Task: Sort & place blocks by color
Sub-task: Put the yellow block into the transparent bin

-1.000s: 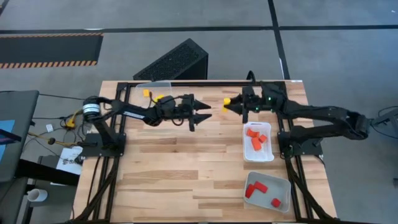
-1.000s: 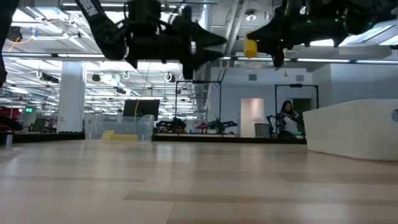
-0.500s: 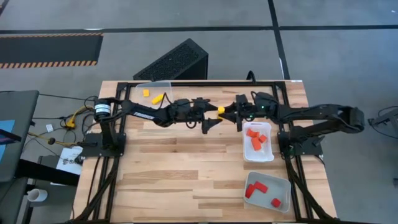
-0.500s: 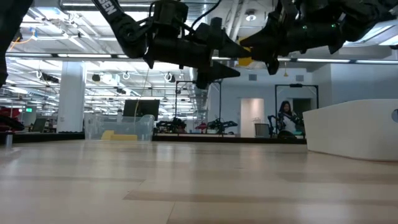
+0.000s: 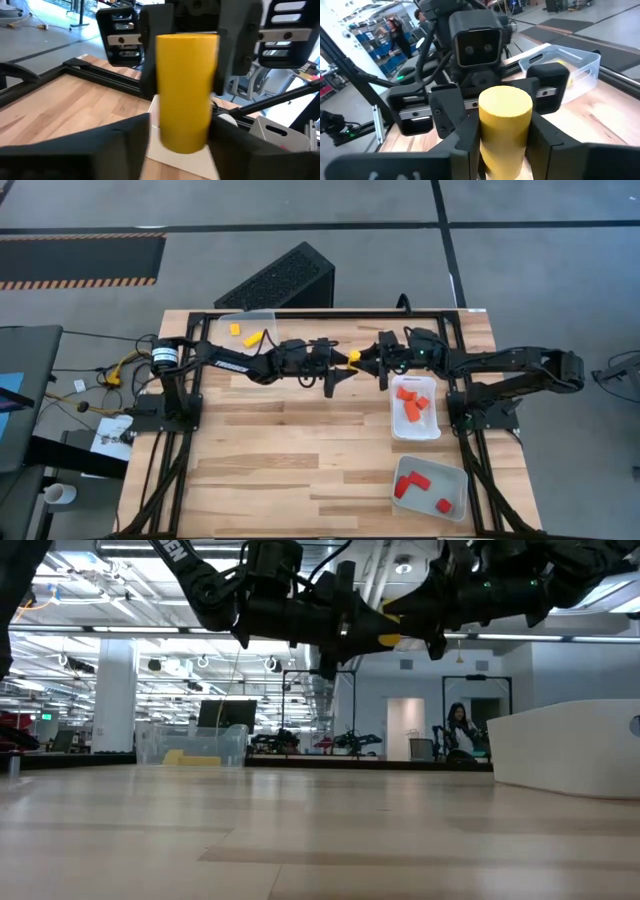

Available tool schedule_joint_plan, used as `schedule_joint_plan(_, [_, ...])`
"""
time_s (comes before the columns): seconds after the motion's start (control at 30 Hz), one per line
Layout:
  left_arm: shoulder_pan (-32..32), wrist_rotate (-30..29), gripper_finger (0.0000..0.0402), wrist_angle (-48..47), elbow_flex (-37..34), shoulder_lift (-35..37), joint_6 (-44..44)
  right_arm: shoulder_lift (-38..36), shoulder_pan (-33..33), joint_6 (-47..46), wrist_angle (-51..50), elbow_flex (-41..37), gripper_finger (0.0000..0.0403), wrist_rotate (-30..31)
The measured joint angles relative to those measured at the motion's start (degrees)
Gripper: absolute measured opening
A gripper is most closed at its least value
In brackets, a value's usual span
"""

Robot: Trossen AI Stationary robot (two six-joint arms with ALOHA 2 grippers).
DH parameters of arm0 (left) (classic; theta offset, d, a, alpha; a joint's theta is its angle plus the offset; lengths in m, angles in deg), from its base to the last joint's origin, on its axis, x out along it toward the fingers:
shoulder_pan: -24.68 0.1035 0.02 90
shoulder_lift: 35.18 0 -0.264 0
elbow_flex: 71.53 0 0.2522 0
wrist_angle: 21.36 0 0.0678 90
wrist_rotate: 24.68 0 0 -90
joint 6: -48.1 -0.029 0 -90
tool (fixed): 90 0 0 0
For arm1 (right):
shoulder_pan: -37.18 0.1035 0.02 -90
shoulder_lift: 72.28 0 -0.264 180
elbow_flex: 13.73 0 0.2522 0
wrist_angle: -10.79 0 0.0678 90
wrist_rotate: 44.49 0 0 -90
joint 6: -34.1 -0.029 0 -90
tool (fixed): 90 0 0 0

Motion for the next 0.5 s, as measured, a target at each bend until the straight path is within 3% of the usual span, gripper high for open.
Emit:
schedule_joint_plan(0.13, [-0.02,0.56,0.0088,0.63,-0.07,0.00,0.29,-0.09,-0.04,0.01,-0.11,0.00,0.0126,0.09])
schedule_joint_plan(0.27, [0.00,1.79,0.0088,0.89,-0.09,0.00,0.33,-0.09,-0.02,-1.59,-0.12,0.00,0.0153,-0.60])
schedule_joint_plan(0.5, [0.64,2.69,0.0088,-2.81,-0.07,1.22,-0.08,-1.10,-0.04,-3.82,-0.97,0.00,0.0236,-1.02])
